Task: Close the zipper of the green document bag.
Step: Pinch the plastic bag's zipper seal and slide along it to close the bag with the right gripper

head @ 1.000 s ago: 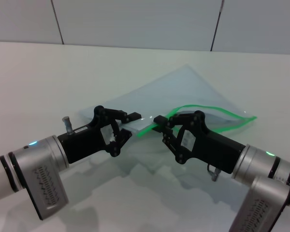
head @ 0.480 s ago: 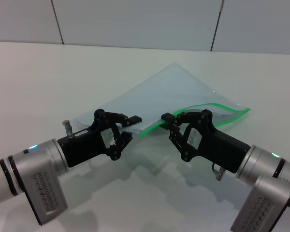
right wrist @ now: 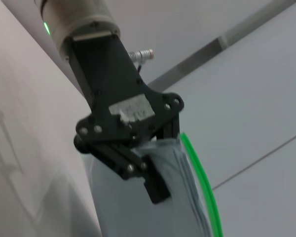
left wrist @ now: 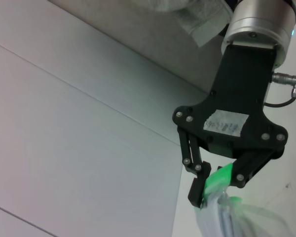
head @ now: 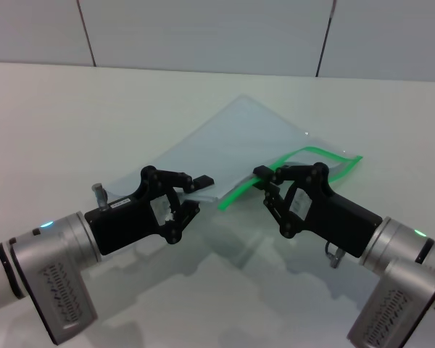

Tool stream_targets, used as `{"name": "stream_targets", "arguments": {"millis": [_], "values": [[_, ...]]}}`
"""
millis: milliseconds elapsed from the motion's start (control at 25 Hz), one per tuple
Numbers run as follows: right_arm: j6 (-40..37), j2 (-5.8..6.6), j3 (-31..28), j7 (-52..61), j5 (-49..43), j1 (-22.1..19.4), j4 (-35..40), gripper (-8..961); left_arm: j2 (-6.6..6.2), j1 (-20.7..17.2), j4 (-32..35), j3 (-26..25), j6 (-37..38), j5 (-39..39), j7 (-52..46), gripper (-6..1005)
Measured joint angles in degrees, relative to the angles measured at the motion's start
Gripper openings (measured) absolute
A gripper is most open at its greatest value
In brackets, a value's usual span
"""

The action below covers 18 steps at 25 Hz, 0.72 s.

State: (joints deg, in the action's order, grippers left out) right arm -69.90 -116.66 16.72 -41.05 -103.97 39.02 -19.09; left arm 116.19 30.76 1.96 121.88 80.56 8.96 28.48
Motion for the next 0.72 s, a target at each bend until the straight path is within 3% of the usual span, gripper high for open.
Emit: {"name": "stream_targets", "arguments": {"millis": [720], "values": [[3.07, 0.03, -4.81, 0.2, 0.0, -1.98, 1.55, 111, 0.09, -0.74, 0.03, 0.2, 0.7, 0.77, 0.01, 55]]}}
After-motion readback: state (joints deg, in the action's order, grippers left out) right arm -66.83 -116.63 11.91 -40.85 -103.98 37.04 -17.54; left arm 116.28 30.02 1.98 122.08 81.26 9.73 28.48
